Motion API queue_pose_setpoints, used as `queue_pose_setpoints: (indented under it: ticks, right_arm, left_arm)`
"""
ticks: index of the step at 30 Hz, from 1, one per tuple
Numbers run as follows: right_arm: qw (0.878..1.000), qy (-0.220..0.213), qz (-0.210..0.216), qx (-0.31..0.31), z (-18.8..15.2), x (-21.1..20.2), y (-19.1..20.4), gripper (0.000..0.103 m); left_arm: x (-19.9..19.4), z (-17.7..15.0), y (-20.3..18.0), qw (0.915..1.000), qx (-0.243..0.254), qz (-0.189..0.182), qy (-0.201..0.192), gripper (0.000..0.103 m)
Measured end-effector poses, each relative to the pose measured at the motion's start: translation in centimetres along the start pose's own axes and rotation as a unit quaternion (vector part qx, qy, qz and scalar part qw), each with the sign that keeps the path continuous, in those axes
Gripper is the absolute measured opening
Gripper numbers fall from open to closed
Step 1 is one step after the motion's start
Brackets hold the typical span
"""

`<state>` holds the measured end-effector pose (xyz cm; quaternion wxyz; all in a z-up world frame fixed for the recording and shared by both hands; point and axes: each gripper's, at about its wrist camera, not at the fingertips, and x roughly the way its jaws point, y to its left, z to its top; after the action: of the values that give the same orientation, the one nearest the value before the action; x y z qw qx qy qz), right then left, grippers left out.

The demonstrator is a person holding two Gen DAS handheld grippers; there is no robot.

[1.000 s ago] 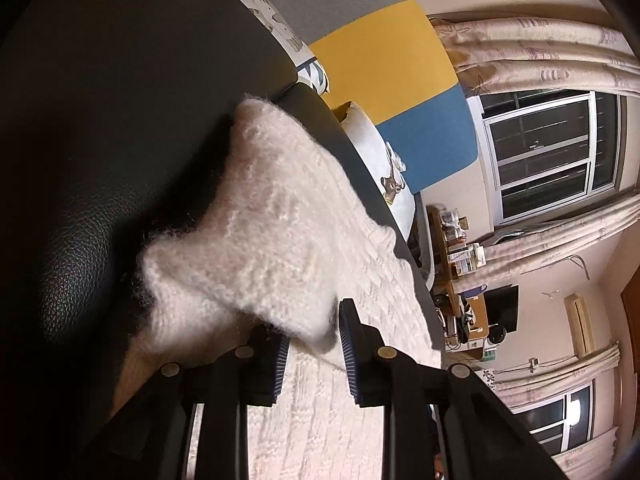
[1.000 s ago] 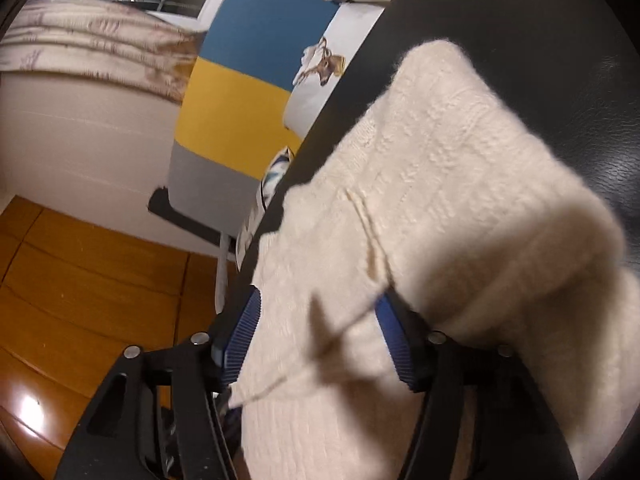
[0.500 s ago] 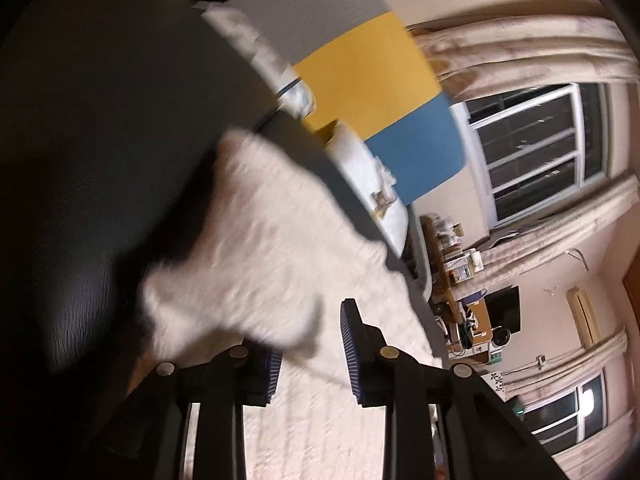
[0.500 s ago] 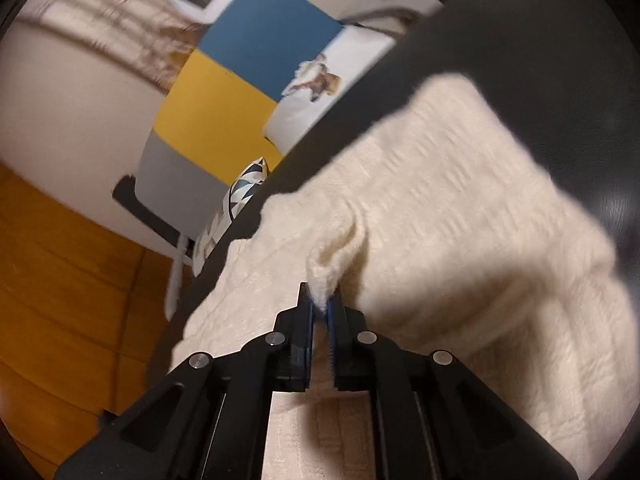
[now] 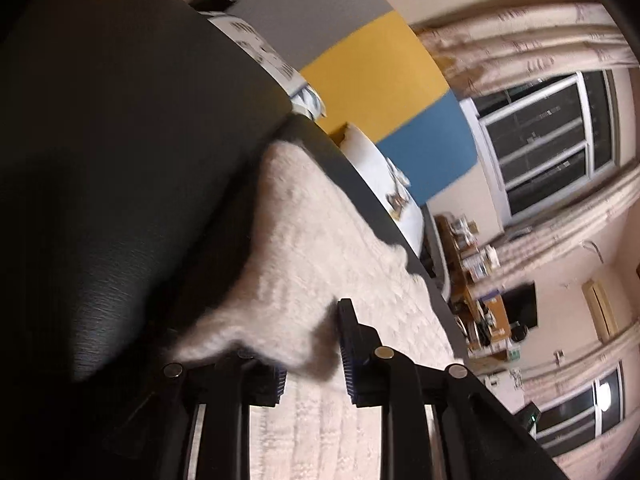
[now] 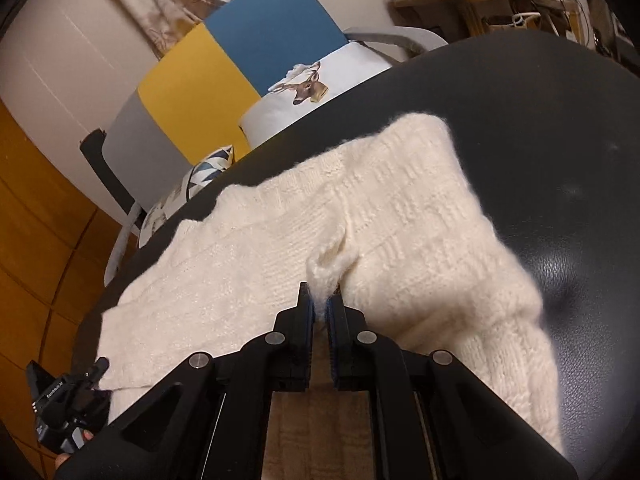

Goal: Fold clothes

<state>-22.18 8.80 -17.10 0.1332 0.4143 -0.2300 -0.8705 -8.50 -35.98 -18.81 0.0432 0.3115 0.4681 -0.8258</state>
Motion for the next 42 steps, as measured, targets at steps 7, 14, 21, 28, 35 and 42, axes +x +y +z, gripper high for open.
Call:
queue_pose_setpoints:
  ticks: [7,14,21,28,35,42]
  right_arm:
    - [0.999,-0.002,0.012,0.036,0.1,-2.8,-2.1,0.018]
    - [0.991,-0.031,-0.009,-0.128,0.8,-4.4,4.4,0.061]
    - [0.974,0.033,-0.065,-0.215,-1.6,2.0,7.6,0.061]
    - [0.977,0.049,-0.040,-0.204,-2.0,3.4,7.9,0.070]
    - [0.985,0.027,0.021,-0.167,0.5,-0.4,7.5,0.070]
    - [0.970,0.050,-0.019,-0.237,1.8,3.8,9.1,0.070]
  left_arm:
    - [-2.1,-0.1,2.1,0.9963,-0.068,-0.051,0.010,0.030]
    - [-1.6,0.6,4.3,0.9818,-0.157,-0.101,0.034,0.035]
    - [-1.4,0.4,3.9,0.9949,-0.100,0.001,-0.010,0.012]
    - [-2.9,1.1,3.4,0.9920,-0.121,-0.021,0.026,0.028]
    - [-4.7,0.6,-3.2,0.9993,0.033,-0.013,-0.014,0.029]
    - [2.6,3.0,-8.3,0.9815,0.178,0.069,-0.014,0.031]
